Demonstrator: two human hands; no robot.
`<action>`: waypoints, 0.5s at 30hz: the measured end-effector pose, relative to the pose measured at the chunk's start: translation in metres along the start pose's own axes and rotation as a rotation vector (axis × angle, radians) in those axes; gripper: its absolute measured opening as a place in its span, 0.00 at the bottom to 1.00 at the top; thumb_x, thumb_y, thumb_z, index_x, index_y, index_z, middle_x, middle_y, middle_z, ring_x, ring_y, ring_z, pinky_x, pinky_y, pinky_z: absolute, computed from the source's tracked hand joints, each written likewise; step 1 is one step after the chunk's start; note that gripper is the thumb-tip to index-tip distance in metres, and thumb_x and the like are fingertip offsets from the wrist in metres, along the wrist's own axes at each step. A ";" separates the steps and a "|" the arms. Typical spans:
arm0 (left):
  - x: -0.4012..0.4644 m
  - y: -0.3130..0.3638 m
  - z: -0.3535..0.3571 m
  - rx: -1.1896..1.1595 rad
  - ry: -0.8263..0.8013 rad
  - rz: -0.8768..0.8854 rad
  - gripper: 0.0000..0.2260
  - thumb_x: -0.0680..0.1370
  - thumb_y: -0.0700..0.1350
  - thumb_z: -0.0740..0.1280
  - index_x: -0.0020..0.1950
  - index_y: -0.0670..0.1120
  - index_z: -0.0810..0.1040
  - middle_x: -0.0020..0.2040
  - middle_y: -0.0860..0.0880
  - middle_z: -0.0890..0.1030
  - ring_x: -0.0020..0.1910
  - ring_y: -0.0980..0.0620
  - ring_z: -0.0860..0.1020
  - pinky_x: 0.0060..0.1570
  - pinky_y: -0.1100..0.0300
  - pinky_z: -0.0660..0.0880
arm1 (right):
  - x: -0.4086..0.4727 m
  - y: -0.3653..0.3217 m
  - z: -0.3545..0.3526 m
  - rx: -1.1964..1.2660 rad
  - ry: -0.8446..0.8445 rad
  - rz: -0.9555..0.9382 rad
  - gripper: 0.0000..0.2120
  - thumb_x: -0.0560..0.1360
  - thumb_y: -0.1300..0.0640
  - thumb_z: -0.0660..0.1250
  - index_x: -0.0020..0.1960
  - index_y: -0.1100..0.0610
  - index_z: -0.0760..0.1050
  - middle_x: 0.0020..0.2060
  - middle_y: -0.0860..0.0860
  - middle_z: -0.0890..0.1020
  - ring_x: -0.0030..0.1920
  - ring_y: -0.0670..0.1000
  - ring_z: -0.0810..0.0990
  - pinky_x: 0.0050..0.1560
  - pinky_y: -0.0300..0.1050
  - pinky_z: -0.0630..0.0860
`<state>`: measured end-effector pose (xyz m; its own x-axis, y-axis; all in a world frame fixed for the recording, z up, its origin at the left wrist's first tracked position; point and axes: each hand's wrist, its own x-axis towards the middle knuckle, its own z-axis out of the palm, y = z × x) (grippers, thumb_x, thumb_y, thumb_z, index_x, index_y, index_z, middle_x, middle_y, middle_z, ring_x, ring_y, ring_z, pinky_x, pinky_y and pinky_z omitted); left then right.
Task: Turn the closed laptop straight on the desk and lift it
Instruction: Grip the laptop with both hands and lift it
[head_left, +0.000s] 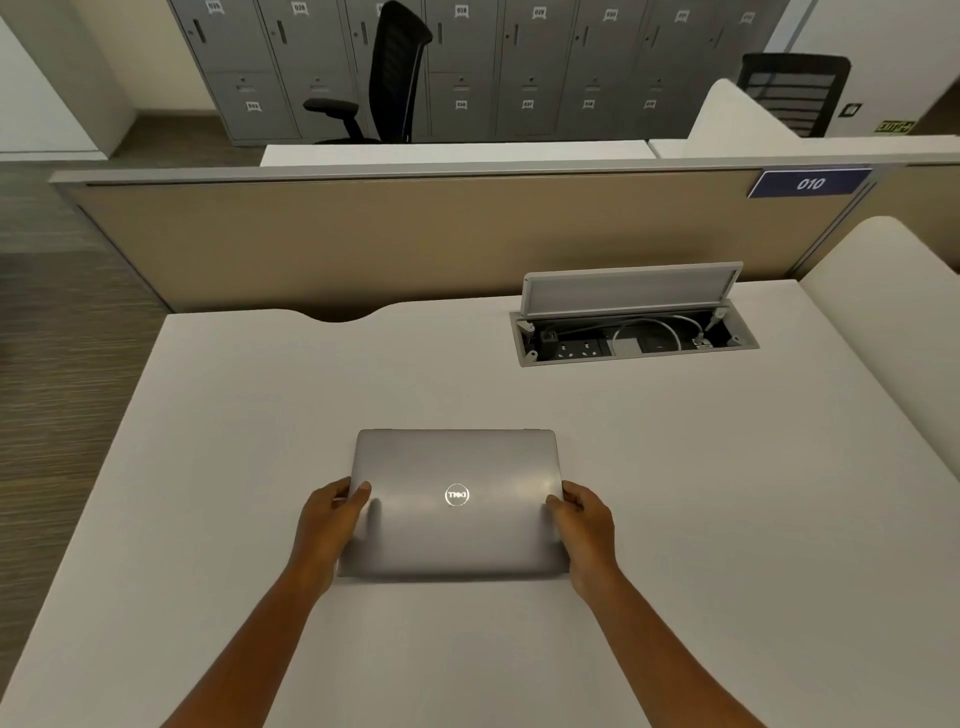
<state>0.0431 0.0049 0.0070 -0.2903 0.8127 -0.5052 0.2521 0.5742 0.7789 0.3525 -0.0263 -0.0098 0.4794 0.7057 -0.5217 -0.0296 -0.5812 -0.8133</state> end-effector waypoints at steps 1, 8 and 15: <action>0.002 -0.001 0.000 -0.031 0.006 -0.023 0.23 0.82 0.51 0.69 0.74 0.42 0.77 0.65 0.46 0.80 0.63 0.45 0.77 0.68 0.48 0.74 | 0.001 0.000 0.000 0.010 0.004 0.013 0.09 0.80 0.61 0.70 0.53 0.47 0.80 0.49 0.41 0.82 0.50 0.43 0.79 0.54 0.45 0.76; 0.006 -0.004 0.001 -0.226 0.018 -0.142 0.16 0.78 0.55 0.74 0.62 0.48 0.84 0.63 0.48 0.84 0.66 0.41 0.79 0.72 0.40 0.74 | 0.014 0.003 0.007 0.069 0.027 0.072 0.08 0.74 0.59 0.70 0.42 0.65 0.76 0.38 0.52 0.78 0.42 0.54 0.72 0.45 0.49 0.67; -0.001 0.009 0.013 -0.321 0.024 -0.168 0.05 0.80 0.52 0.73 0.47 0.52 0.83 0.51 0.50 0.84 0.58 0.42 0.80 0.68 0.42 0.76 | 0.023 -0.015 0.002 0.136 0.042 0.112 0.12 0.69 0.59 0.71 0.43 0.69 0.76 0.38 0.65 0.73 0.47 0.51 0.66 0.49 0.52 0.59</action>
<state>0.0579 0.0106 0.0101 -0.3252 0.7047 -0.6306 -0.1030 0.6365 0.7644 0.3618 -0.0006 -0.0103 0.5024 0.6207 -0.6019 -0.2021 -0.5925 -0.7798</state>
